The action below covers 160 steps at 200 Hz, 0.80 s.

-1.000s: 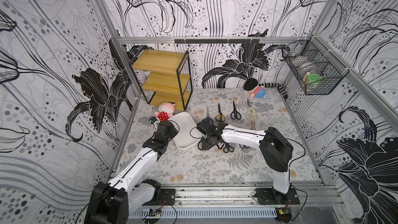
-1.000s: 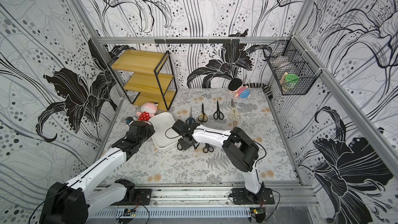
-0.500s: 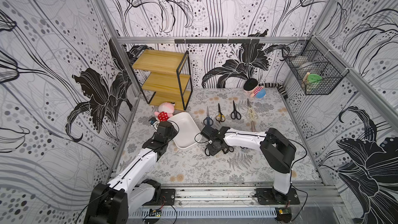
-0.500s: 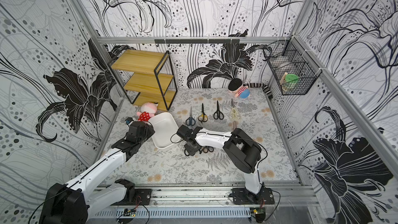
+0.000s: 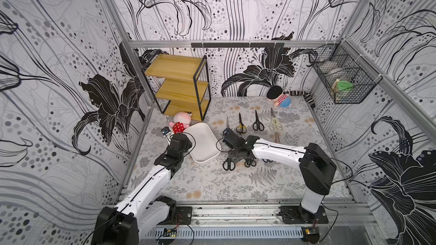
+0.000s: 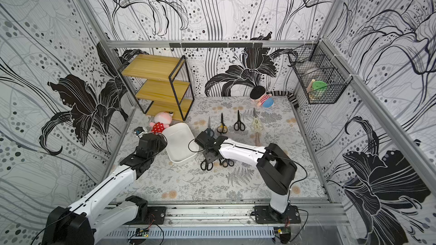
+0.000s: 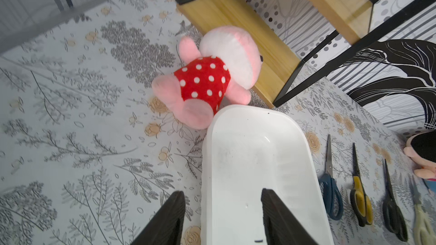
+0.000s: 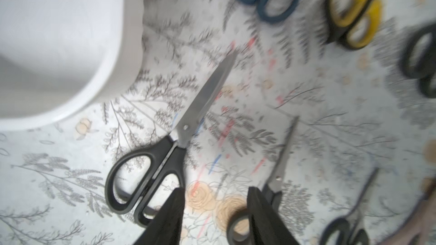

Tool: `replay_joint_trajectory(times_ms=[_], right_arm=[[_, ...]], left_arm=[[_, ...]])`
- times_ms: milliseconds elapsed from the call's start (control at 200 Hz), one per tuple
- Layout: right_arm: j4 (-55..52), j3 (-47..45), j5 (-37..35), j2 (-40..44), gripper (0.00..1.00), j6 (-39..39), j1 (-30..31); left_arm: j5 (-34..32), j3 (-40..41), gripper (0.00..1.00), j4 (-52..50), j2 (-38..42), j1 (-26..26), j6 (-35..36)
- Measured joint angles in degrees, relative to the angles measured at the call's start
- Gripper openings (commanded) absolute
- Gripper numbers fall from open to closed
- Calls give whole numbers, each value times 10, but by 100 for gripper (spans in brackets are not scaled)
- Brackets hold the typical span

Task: Take the scissors out of the storage box
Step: Place the scissors at the center of the board, then reset both arms

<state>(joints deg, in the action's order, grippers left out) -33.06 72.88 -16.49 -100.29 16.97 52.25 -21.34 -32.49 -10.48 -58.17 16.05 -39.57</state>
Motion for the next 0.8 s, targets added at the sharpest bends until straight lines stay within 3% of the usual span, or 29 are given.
replay_joint_trajectory(times_ms=[105,170,325,456,661,801], right_arm=[[38,-14,-20,54,48,-20,-72],[85,-49,-30,93,47,-41,-132],[238,-209,-32,185,46,-85,-294],[341,-316,-16,200,45,-108,-403],[574,-494,-20,209,45,-149,-429],[689,-529,-36,205,46,-172,-429]], left_arm=[[-18,0,62,30,-9,0,55],[-21,5,70,60,-19,0,90],[-19,46,88,149,-38,-2,165],[-3,77,90,220,-54,-19,215],[8,132,91,387,-101,-41,279],[10,178,91,474,-126,-46,295]])
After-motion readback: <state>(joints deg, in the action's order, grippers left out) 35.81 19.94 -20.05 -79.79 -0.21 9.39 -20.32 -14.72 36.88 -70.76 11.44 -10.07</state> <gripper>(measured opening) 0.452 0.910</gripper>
